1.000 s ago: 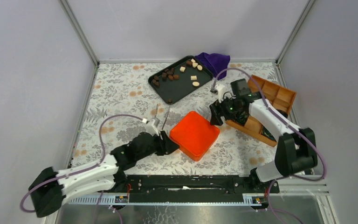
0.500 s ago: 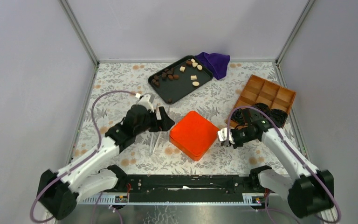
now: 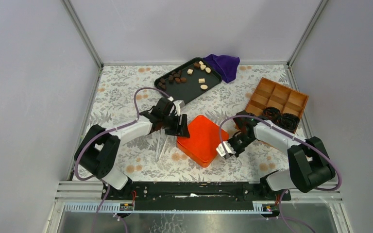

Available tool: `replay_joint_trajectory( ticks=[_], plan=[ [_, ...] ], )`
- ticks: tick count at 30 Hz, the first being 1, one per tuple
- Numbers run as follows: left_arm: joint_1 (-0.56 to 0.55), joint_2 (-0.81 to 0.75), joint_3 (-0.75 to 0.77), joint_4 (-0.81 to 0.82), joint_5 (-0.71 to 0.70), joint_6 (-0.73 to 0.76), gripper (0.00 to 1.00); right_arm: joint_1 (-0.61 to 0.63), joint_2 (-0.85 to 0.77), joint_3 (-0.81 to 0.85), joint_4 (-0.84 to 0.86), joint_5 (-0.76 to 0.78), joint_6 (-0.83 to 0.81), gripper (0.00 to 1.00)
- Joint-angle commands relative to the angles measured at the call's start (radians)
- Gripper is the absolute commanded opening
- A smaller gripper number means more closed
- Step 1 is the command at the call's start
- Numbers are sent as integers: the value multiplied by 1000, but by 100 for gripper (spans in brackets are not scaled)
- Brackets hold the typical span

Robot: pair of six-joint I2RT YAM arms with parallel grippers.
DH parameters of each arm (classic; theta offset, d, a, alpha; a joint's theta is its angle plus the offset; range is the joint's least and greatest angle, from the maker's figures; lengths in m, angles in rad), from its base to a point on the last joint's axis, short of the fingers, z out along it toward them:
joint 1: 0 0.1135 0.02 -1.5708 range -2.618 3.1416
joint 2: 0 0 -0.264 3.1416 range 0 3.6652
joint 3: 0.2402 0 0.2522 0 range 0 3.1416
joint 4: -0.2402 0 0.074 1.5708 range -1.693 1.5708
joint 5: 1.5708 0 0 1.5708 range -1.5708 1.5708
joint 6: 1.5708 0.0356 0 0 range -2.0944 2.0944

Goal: Pack the chocolate
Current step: Close the box lid on the packing box.

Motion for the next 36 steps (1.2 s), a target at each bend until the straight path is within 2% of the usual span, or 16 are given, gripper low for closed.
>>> replay_joint_trajectory(
  ticks=[1, 5, 9, 12, 17, 20, 23, 27, 30, 31, 33, 34, 36],
  plan=[
    [9, 52, 31, -13, 82, 51, 65, 96, -21, 17, 268, 72, 225, 3],
    [8, 95, 31, -1, 162, 57, 52, 125, -13, 37, 341, 81, 310, 2],
    [8, 120, 33, 3, 211, 59, 49, 140, -27, 35, 387, 83, 378, 3],
    [8, 110, 22, 10, 219, 56, 52, 144, -36, 30, 340, 51, 345, 3],
    [10, 46, 1, 2, 179, 54, 62, 144, -47, 56, 103, 18, 196, 5],
    [10, -4, 15, -27, 139, 51, 71, 144, -78, 70, 4, 53, 182, 6],
    [11, -56, 49, -58, 93, 41, 74, 142, -159, 59, -31, 104, 208, 10],
    [11, -163, 98, -96, 9, 20, 77, 142, -258, 72, -62, 149, 270, 22],
    [11, -260, 100, -132, -69, 5, 77, 141, -292, 130, 8, 179, 494, 31],
    [11, -306, 79, -130, -90, -9, 77, 140, -292, 151, 69, 204, 619, 41],
    [9, -433, -1, -99, -114, -62, 77, 138, -265, 195, 263, 293, 945, 87],
    [9, -503, -54, -73, -125, -101, 76, 128, -235, 221, 305, 324, 1064, 98],
    [3, -658, -184, -13, -140, -201, 71, 87, -118, 303, 283, 230, 1178, 100]
  ],
)
